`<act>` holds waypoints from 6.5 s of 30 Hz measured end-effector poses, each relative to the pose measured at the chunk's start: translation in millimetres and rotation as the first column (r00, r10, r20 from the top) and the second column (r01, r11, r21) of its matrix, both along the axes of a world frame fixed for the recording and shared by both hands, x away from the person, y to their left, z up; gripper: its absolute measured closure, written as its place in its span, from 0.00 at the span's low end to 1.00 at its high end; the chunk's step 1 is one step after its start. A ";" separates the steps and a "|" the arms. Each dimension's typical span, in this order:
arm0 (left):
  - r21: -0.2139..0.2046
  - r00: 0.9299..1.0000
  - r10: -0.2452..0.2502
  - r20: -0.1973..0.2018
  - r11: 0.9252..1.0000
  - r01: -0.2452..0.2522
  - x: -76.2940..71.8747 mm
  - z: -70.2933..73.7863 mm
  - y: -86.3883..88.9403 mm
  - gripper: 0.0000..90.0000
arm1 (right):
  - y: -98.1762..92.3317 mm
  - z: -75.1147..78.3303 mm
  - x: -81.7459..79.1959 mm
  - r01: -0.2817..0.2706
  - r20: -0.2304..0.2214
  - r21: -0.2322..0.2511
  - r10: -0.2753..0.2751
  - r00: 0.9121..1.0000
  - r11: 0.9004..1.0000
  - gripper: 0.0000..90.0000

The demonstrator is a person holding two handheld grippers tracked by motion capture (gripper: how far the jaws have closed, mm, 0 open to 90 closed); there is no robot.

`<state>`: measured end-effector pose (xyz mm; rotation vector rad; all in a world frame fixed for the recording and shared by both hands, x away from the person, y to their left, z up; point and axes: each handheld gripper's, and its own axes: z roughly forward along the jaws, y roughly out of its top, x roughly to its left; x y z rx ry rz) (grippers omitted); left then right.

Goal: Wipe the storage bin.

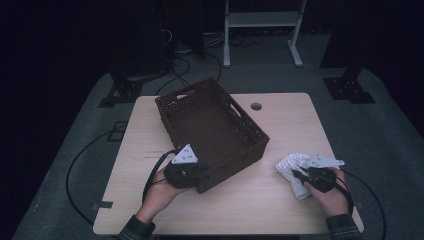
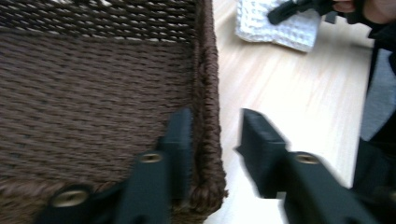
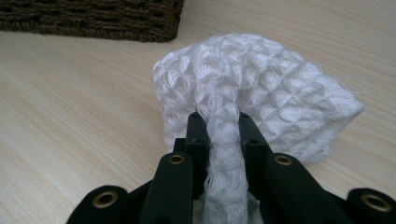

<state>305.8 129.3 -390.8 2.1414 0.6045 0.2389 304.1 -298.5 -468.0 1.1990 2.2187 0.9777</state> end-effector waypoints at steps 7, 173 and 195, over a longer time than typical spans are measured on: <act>-0.052 0.996 0.084 0.024 0.995 -0.083 -2.9 6.5 21.1 0.33 | -1.2 -0.5 0.2 0.000 0.000 0.001 0.000 1.000 1.000 0.87; 0.112 0.977 0.211 0.007 0.971 -0.210 -2.0 -109.0 19.7 0.15 | 74.8 9.1 40.4 -0.182 -0.005 0.047 0.183 0.983 0.982 0.86; 0.110 0.977 0.212 0.006 0.971 -0.211 -2.0 -109.1 19.6 0.15 | 70.2 49.5 20.6 -0.215 0.158 0.105 0.197 0.968 0.971 0.86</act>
